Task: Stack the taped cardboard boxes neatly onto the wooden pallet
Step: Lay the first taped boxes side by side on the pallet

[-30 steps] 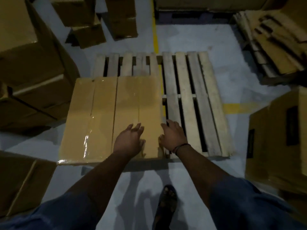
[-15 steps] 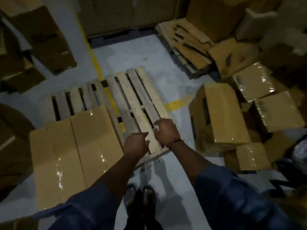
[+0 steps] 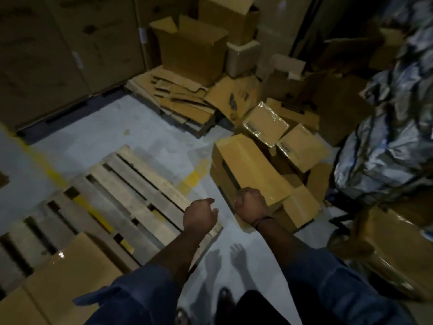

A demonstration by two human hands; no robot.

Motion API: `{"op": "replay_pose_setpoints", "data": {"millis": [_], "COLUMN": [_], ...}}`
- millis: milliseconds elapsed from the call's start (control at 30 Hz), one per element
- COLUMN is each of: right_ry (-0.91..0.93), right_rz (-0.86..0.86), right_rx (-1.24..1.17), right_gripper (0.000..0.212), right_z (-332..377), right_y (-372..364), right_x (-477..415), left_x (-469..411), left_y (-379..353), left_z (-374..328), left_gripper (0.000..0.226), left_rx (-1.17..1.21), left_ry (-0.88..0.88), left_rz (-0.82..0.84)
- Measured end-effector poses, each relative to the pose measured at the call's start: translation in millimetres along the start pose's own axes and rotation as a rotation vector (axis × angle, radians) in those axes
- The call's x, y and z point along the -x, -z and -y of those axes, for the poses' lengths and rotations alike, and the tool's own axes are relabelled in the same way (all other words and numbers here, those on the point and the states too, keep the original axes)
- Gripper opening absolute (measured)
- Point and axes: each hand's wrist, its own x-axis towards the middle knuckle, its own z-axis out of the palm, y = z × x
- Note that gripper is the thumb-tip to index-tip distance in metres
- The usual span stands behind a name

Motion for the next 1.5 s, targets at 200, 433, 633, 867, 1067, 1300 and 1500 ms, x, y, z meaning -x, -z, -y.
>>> {"op": "replay_pose_setpoints", "data": {"millis": [200, 433, 633, 867, 1067, 1300, 1500], "right_ry": [-0.079, -0.116, -0.154, -0.286, -0.466, -0.755, -0.863], "right_rz": [-0.03, 0.037, 0.068, -0.028, -0.277, -0.422, -0.389], "right_rx": [-0.025, -0.101, -0.161, -0.267, -0.257, -0.398, -0.795], "right_gripper": [0.035, 0.036, 0.037, 0.041, 0.051, 0.071, 0.066], "right_z": [-51.1, -140.7, -233.7, -372.0, -484.2, -594.2, -649.5], "right_y": [13.0, 8.3, 17.3, 43.0, 66.5, 74.4, 58.0], "right_x": [-45.0, -153.5, -264.0, -374.7, -431.5, -470.2, -489.5], "left_x": [-63.4, -168.1, -285.9, -435.6, -564.1, -664.1, -723.2], "left_y": [-16.6, -61.2, -118.8, -163.3, -211.7, -270.0, -298.3], "left_z": [-36.0, -95.9, -155.9, -251.5, -362.9, -465.1, -485.2], "left_gripper": [0.048, 0.043, 0.05, 0.049, 0.054, 0.082, 0.079], "left_rx": [0.041, 0.055, 0.044, -0.048, -0.083, -0.205, -0.123], "left_ry": [-0.005, 0.069, 0.093, -0.042, -0.257, -0.36, -0.281], "left_rz": [0.067, 0.127, 0.173, 0.157, 0.138, 0.147, 0.228]}}
